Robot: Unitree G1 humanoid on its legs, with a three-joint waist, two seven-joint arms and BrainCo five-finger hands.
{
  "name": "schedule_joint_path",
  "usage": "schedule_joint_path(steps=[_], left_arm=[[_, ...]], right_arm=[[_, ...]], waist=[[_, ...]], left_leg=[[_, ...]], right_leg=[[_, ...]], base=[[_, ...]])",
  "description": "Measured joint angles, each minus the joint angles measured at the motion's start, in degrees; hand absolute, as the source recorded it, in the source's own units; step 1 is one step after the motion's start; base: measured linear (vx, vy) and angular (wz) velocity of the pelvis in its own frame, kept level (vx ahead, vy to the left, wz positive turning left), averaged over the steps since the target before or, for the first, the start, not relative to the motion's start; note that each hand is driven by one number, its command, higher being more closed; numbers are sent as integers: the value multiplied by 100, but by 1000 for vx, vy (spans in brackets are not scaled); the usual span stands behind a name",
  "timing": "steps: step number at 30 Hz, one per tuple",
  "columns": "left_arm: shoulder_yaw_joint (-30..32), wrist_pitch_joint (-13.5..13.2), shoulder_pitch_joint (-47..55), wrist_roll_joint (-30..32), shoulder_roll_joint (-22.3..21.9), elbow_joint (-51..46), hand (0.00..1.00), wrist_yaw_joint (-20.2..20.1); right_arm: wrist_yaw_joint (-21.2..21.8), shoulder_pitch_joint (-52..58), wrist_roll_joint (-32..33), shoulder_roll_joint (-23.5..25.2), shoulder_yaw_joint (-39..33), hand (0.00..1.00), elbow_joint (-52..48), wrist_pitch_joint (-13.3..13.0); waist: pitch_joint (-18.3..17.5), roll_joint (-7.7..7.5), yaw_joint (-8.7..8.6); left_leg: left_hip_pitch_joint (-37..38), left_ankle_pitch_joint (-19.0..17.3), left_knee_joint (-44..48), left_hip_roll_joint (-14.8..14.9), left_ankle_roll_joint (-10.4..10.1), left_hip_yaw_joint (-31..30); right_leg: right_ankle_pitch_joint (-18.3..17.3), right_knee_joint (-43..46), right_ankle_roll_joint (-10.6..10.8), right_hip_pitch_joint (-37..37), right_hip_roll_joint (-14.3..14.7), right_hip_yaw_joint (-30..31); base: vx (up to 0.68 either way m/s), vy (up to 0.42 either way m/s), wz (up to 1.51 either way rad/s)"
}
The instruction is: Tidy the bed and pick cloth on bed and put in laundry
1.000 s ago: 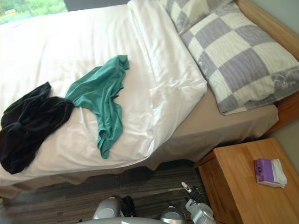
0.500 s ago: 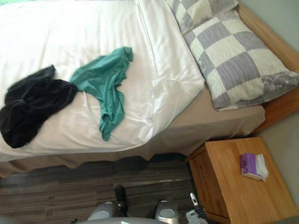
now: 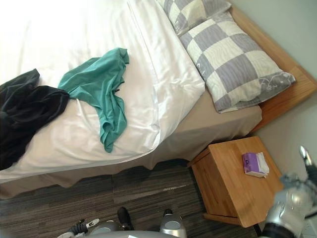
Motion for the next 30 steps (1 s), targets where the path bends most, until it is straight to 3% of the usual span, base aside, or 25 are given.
schedule_joint_path(steps=[3, 4, 5, 8, 11, 14, 20, 22, 24, 30], left_arm=[[-66, 14, 19, 3, -63, 0, 0, -32], [-162, 15, 18, 9, -98, -8, 0, -33], [-209, 49, -9, -11, -146, -179, 0, -36], [-218, 69, -161, -86, -145, -280, 0, -85], [-275, 13, -400, -188, -169, -425, 0, -223], [-447, -113, -723, -494, -207, -449, 0, -270], [-667, -164, -930, -754, -373, -505, 0, -204], [-694, -166, -991, -753, -385, -508, 0, -207], [-912, -170, -1157, -755, -402, -509, 0, -213], [-1244, -226, -1387, -816, -600, -627, 0, -314]], right_arm=[[322, -889, -333, -705, 807, 0, 355, 73], [480, -1585, -464, -1082, 1318, 0, 723, 132], [844, -2981, -776, -1630, 2404, 0, 1392, 222], [1054, -3930, -941, -1764, 3000, 0, 1647, 334], [1113, -5165, -999, -2016, 3777, 0, 2218, 378], [1163, -5949, -1170, -2215, 4122, 0, 2756, 495], [1437, -6406, -1559, -2214, 4638, 0, 3181, 768], [1526, -6477, -1661, -2213, 4838, 0, 3317, 851], [1623, -6626, -1660, -2228, 4908, 0, 3425, 972], [1876, -6761, -1816, -2319, 4955, 0, 3390, 886]], waist=[[-19, 177, 24], [17, 292, 43], [136, 494, 243], [346, 605, 352], [895, 741, 428], [1348, 967, 488], [1512, 1269, 534], [1521, 1290, 567], [1576, 1430, 613], [1667, 1733, 634]], left_leg=[[-16, 21, 31, 11, 18, -157], [-32, 42, 34, 12, 33, -237], [-171, 120, 38, 28, 28, -328], [-417, 238, 39, 57, 9, -435], [-882, 258, 339, 73, 26, -505], [-1231, 283, 550, 65, 53, -580], [-1863, 408, 733, 19, 66, -749], [-1985, 453, 732, 2, 54, -750], [-2119, 531, 702, 7, 24, -762], [-2436, 735, 598, -78, -3, -767]], right_leg=[[17, 109, -54, 3, 1, -128], [8, 167, -77, -8, 1, -136], [-32, 163, -151, -83, 2, -199], [-55, 166, -188, -244, 17, -310], [-135, 352, -307, -631, -34, -378], [-201, 452, -312, -859, -101, -445], [-547, 1023, -282, -1556, -261, -590], [-661, 1243, -304, -1773, -319, -588], [-704, 1443, -356, -2016, -342, -589], [-894, 1845, -355, -2547, -504, -588]], base=[[132, -55, 32], [91, -116, 39], [64, -140, 50], [-13, -109, 32], [-77, -50, 9], [-97, -23, 22], [-35, -58, 19], [-17, -70, 11], [-21, -62, 6], [-14, -31, 7]])
